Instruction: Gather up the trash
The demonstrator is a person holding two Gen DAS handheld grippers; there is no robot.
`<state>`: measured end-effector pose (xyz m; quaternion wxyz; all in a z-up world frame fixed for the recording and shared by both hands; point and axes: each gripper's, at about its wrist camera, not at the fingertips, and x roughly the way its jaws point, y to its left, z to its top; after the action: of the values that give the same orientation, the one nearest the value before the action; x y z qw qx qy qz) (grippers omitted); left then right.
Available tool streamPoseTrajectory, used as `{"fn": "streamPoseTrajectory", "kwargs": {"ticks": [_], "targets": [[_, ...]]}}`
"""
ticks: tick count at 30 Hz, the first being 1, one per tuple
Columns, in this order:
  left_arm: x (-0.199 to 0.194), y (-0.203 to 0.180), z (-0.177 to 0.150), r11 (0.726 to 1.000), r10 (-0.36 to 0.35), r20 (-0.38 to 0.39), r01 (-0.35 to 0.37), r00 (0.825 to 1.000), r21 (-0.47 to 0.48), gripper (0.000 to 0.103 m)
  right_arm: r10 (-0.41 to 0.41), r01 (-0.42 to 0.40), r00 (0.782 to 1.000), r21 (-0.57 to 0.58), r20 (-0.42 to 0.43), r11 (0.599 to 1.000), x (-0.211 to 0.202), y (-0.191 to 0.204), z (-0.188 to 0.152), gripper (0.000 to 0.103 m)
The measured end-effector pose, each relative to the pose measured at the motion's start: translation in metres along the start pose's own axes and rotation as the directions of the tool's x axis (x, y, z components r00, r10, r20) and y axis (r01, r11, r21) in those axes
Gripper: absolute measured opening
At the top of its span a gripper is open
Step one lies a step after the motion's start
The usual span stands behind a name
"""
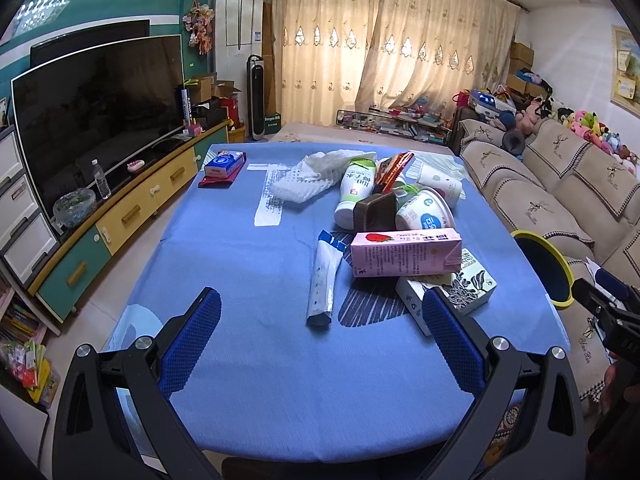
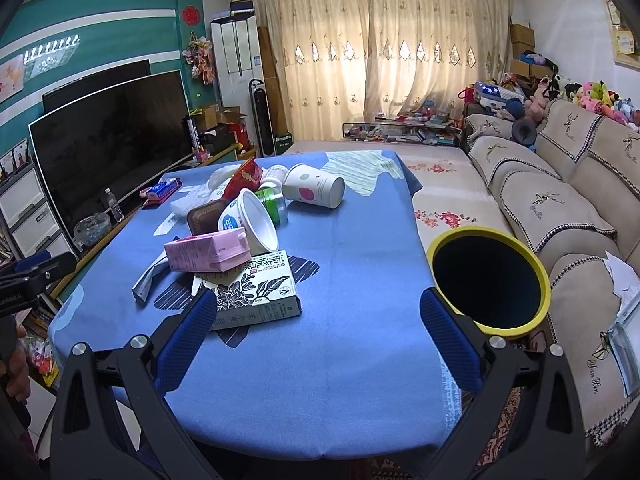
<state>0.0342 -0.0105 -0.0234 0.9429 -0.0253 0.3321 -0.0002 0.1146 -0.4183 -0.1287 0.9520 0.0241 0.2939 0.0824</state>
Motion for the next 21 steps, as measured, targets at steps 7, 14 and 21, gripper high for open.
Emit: {"fn": "streamPoseTrajectory", "kwargs": {"ticks": [7,14,21], "targets": [[0.014,0.012,0.005,1.0,0.025,0.011,-0.025,1.0,-0.018,0.099,0.04,-0.042,0.998,-0.038,-0.049,0.998,0.032,0.014,0.004,0.097],[0.036,0.023,0.012,0.999,0.041,0.008,-0.041,0.999,-0.028,0.099,0.109,-0.116,0.989,-0.068,-0.101,0.991,0.074,0.036,0.018,0.097],[0.056,0.029,0.021,0.997,0.068,0.013,-0.068,0.998,-0.021,0.099,0.125,-0.133,0.987,-0.076,-0.103,0.988,0.107,0.047,0.038,0.097]]}}
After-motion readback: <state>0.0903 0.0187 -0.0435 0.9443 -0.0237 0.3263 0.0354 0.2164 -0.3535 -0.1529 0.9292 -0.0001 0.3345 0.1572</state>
